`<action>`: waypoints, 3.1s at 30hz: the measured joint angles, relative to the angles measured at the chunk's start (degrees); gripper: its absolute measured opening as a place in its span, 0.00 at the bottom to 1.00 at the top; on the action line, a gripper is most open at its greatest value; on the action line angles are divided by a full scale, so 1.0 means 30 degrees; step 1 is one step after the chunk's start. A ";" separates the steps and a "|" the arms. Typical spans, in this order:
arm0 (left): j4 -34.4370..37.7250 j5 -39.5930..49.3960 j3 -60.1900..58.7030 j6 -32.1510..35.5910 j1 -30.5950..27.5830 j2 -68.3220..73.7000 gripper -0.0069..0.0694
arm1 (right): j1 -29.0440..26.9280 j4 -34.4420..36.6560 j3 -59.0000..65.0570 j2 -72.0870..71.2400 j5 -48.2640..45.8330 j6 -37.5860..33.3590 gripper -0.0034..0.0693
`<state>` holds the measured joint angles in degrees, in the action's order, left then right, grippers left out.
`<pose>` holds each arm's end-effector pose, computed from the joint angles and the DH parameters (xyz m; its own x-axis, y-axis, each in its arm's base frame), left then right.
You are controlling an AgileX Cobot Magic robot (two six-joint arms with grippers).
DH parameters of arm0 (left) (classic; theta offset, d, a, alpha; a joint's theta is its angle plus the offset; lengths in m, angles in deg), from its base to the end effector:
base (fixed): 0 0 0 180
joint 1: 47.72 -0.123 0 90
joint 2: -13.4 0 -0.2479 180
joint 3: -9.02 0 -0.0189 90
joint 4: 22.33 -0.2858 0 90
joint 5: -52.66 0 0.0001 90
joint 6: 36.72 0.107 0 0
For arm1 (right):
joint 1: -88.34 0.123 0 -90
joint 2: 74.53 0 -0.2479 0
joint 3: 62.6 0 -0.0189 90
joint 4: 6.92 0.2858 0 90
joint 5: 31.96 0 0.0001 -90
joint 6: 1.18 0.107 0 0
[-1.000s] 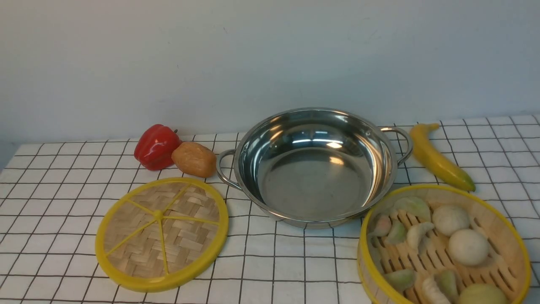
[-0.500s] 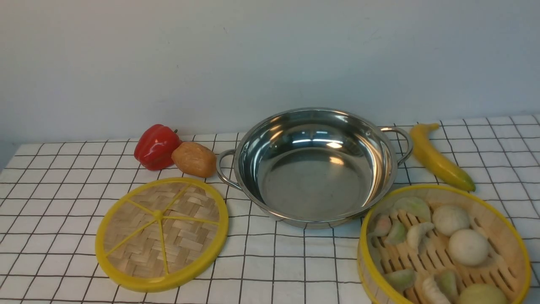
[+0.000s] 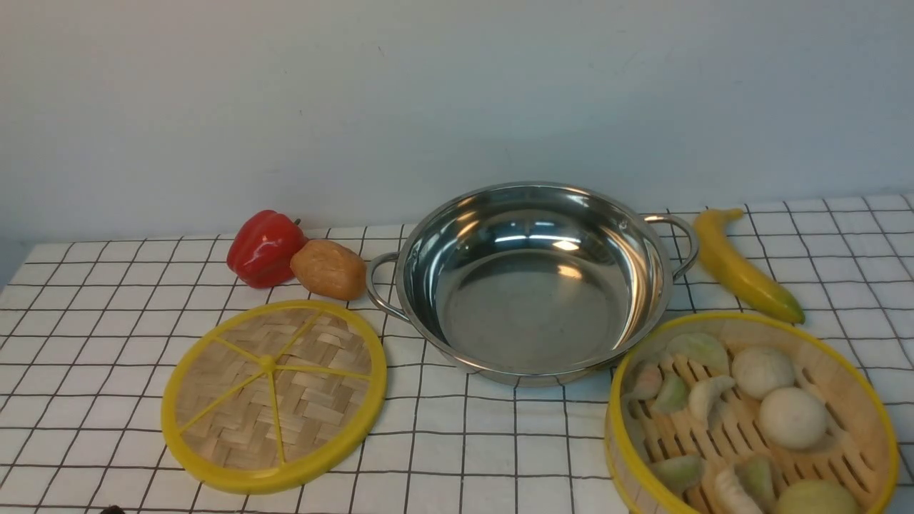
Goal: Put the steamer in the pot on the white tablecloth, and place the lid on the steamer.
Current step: 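Reach for and grasp the rim of the bamboo steamer holding the buns with the right gripper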
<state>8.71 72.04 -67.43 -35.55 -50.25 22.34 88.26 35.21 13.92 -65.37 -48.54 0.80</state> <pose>0.1422 -0.0121 0.1810 -0.2439 -0.4801 -0.8426 0.0086 0.8678 -0.4969 0.1428 0.0203 0.1879 -0.2317 0.6685 -0.7067 -0.0415 0.7190 0.6937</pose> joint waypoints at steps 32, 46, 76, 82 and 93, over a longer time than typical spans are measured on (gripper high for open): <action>1.1543 -0.5229 0.0378 -0.0391 0.0000 0.0000 0.41 | 0.0000 0.7729 -0.5299 -0.0068 0.3620 -0.4806 0.38; 0.8452 -0.3303 1.0194 1.2626 0.0000 0.3791 0.41 | 0.0000 0.5147 -1.5868 0.7489 -0.2563 -1.2603 0.38; -1.0770 1.2793 1.6891 -0.0549 0.0000 2.2974 0.41 | 0.0000 -1.3581 -2.0195 2.2102 -1.5584 0.0965 0.38; -1.0770 1.2461 1.6891 -0.0391 0.0000 2.4846 0.41 | 0.0000 -1.3458 -1.9686 2.4379 -1.5416 0.0965 0.38; -1.0770 1.1464 1.6891 -0.0391 0.0000 2.6112 0.41 | 0.0000 -1.1654 -1.7433 2.7181 -1.3474 0.0105 0.38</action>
<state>-23.60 106.44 -16.76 -36.72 -50.25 100.68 88.26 0.25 -38.38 16.17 -88.96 1.11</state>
